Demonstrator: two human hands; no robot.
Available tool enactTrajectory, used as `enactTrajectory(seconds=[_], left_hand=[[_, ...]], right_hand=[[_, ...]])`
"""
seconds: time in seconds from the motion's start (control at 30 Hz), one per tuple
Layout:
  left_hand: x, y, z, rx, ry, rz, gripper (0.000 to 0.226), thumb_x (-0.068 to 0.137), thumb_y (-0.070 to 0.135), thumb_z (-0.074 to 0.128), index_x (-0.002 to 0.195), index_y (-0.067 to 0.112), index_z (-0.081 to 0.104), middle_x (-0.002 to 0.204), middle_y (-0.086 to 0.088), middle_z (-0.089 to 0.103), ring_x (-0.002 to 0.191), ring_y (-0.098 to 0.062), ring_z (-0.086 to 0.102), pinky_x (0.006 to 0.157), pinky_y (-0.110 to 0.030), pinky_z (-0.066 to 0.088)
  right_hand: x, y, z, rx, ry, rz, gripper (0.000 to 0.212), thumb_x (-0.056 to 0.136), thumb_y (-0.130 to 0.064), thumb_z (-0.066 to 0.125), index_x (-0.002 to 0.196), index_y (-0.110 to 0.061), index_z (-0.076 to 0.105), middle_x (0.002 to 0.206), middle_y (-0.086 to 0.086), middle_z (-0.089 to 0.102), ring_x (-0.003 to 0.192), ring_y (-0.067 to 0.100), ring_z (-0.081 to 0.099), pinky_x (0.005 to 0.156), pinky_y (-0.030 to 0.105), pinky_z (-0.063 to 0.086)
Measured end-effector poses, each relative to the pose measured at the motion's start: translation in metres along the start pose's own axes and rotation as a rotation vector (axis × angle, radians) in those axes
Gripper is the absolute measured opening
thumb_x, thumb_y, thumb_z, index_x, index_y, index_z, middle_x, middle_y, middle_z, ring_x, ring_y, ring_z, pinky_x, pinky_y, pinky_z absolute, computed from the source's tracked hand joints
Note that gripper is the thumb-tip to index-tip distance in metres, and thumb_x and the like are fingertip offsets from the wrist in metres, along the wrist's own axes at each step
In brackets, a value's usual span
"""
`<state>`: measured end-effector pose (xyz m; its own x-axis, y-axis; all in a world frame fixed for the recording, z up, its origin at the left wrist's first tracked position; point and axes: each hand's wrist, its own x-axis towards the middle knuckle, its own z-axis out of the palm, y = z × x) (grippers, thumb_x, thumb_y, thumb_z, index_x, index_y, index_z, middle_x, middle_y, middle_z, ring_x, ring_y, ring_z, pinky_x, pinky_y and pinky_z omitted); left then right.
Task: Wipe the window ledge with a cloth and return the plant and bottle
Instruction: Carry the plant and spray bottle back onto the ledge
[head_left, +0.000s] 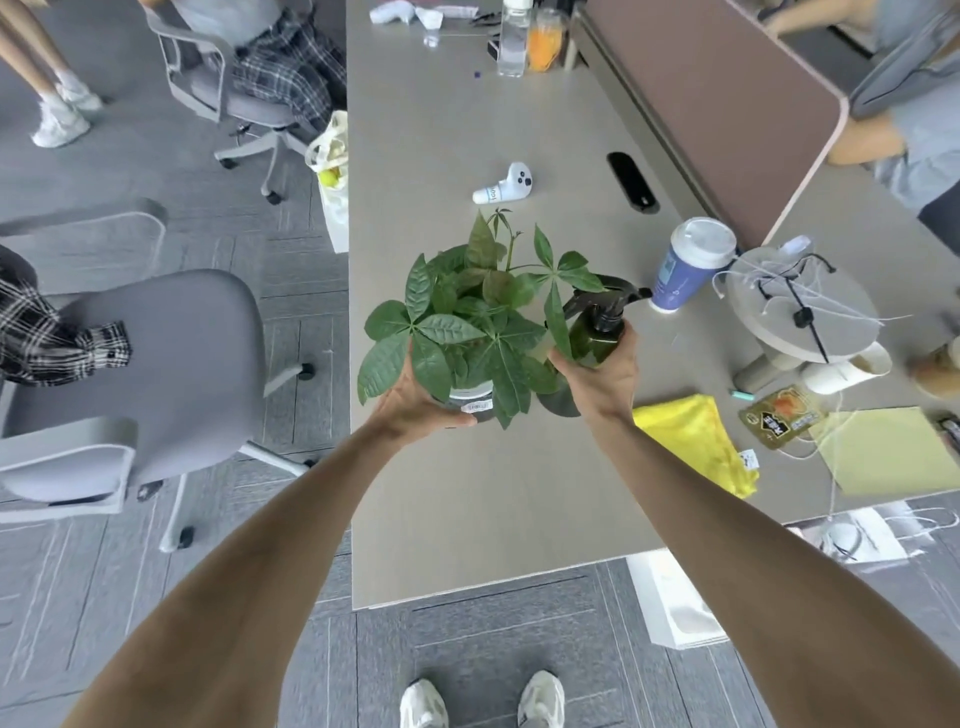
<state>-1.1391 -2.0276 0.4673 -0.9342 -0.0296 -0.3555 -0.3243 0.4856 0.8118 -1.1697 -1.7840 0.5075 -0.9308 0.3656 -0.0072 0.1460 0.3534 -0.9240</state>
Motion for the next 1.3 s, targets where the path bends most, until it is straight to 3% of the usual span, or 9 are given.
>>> enactTrajectory(seconds=[0.1,0.2,0.3,0.43,0.7,0.87,1.07,1.17,1.3], left_hand=[[0.006,-0.004,0.006,-0.015,0.03,0.004,0.119,0.03,0.064,0.092,0.135,0.029,0.047,0.116,0.016,0.069,0.11,-0.006,0.065,0.097,-0.034,0.054],[-0.01,0.017,0.01,-0.027,0.068,0.038,0.095,0.047,0.039,0.093,0.131,0.022,0.052,0.111,0.014,0.068,0.107,-0.007,0.064,0.088,-0.018,0.054],[-0.015,0.022,0.018,-0.072,0.106,0.092,0.084,0.057,0.016,0.093,0.13,0.013,0.053,0.116,0.003,0.066,0.11,-0.015,0.062,0.1,-0.036,0.053],[-0.022,0.024,0.019,-0.021,0.188,0.094,0.097,0.039,0.045,0.091,0.126,0.025,0.054,0.114,0.009,0.068,0.108,-0.013,0.064,0.097,-0.039,0.054],[-0.048,0.048,0.019,0.015,0.236,0.083,0.102,0.033,0.058,0.091,0.123,0.028,0.055,0.112,0.012,0.068,0.105,-0.005,0.065,0.095,-0.036,0.055],[-0.087,0.089,0.016,0.038,0.286,0.17,0.103,0.034,0.059,0.091,0.122,0.031,0.045,0.114,0.01,0.064,0.108,-0.013,0.062,0.095,-0.037,0.052],[-0.135,0.129,0.018,-0.035,0.288,0.191,0.108,0.037,0.057,0.094,0.127,0.027,0.043,0.118,0.008,0.062,0.109,-0.012,0.062,0.096,-0.034,0.052],[-0.161,0.155,0.021,-0.079,0.24,0.232,0.092,0.049,0.036,0.097,0.121,0.019,0.042,0.113,0.005,0.057,0.103,-0.012,0.058,0.09,-0.027,0.047],[-0.18,0.18,0.03,-0.143,0.144,0.335,0.089,0.044,0.038,0.097,0.115,0.02,0.047,0.113,0.005,0.062,0.104,-0.011,0.062,0.092,-0.027,0.05]], right_hand=[[0.0,0.001,0.001,-0.023,0.025,0.01,0.071,0.07,-0.023,0.086,0.129,-0.013,0.048,0.12,0.002,0.061,0.103,0.011,0.054,0.084,0.013,0.038],[0.001,0.0,0.001,-0.057,0.053,0.013,0.068,0.067,-0.027,0.087,0.124,-0.014,0.053,0.115,0.003,0.065,0.102,0.017,0.059,0.086,0.024,0.044],[0.0,0.001,-0.005,-0.102,0.043,0.002,0.063,0.066,-0.029,0.086,0.119,-0.015,0.055,0.11,0.002,0.067,0.101,0.021,0.061,0.083,0.024,0.043],[-0.009,0.004,-0.014,-0.099,0.027,-0.022,0.062,0.065,-0.035,0.088,0.116,-0.017,0.057,0.106,-0.005,0.067,0.098,0.015,0.06,0.081,0.02,0.041],[-0.02,-0.022,-0.055,-0.007,0.002,-0.057,0.058,0.059,-0.039,0.091,0.104,-0.027,0.057,0.096,-0.012,0.069,0.092,0.01,0.063,0.083,0.023,0.049],[-0.037,-0.05,-0.095,0.071,-0.005,-0.085,0.052,0.061,-0.033,0.09,0.088,-0.048,0.049,0.089,-0.027,0.063,0.084,-0.009,0.06,0.074,-0.002,0.037],[-0.077,-0.073,-0.149,0.208,0.07,-0.111,0.057,0.059,-0.034,0.09,0.108,-0.03,0.062,0.103,-0.012,0.073,0.102,0.007,0.067,0.099,0.03,0.05],[-0.099,-0.085,-0.18,0.238,0.102,-0.125,0.055,0.061,-0.028,0.09,0.11,-0.023,0.064,0.102,-0.01,0.074,0.101,0.006,0.068,0.1,0.031,0.051],[-0.13,-0.099,-0.221,0.189,0.228,-0.106,0.052,0.057,-0.036,0.089,0.101,-0.03,0.062,0.1,-0.007,0.074,0.1,0.013,0.068,0.097,0.032,0.051]])
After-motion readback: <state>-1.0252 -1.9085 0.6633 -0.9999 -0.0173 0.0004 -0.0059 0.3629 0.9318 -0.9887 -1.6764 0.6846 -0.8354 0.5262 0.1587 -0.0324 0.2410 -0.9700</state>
